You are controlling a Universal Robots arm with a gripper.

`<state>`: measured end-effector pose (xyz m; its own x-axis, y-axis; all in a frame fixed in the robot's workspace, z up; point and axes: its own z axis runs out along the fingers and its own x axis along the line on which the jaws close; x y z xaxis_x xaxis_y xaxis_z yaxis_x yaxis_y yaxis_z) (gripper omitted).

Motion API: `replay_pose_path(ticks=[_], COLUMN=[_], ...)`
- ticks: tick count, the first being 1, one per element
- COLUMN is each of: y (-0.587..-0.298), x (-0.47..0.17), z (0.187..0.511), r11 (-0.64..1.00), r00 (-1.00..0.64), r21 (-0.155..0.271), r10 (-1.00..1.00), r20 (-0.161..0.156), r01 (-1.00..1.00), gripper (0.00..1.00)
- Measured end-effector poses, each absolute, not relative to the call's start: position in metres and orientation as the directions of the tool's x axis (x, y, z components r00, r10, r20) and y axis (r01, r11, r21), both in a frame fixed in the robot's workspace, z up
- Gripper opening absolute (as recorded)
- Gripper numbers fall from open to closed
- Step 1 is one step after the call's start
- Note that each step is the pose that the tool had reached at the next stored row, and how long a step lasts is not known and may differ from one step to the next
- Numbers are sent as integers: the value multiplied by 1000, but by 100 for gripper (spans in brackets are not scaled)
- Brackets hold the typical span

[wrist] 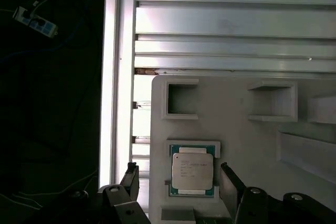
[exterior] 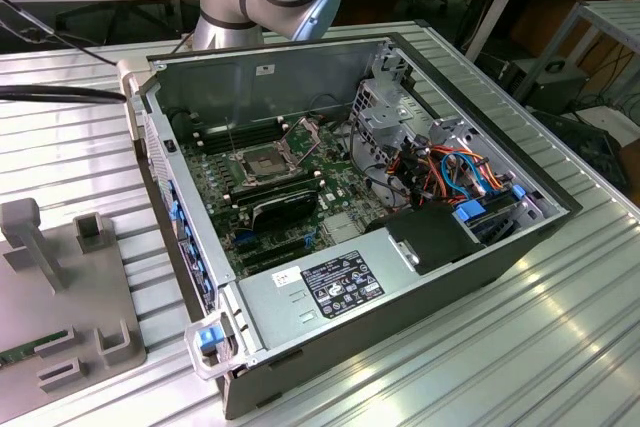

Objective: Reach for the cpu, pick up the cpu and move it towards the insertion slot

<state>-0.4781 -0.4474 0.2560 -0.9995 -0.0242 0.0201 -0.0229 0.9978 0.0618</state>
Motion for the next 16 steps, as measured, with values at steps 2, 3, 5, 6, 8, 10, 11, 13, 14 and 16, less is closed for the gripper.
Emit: replay_pose_path(ticks=[2, 3, 5, 6, 8, 10, 11, 13, 14, 16], y=[-447, -447, -447, -448, -450, -453, -454, -458, -460, -460], x=[-476, -476, -476, -476, -476, -476, -476, -476, -476, -476], z=[254, 253, 247, 246, 241, 238, 236, 231, 229, 228], r11=[998, 998, 998, 998, 998, 998, 998, 998, 998, 998], r00=[-1000, -1000, -1000, -1000, -1000, -999, -999, -999, -999, -999], r21=[62, 62, 62, 62, 62, 62, 62, 62, 62, 62], r10=[-24, -24, -24, -24, -24, -24, -24, -24, -24, -24], r20=[20, 20, 20, 20, 20, 21, 22, 23, 23, 23], r01=[-23, -23, -23, -23, -23, -23, -23, -23, -23, -23], gripper=[72, 72, 72, 72, 72, 72, 72, 72, 72, 72])
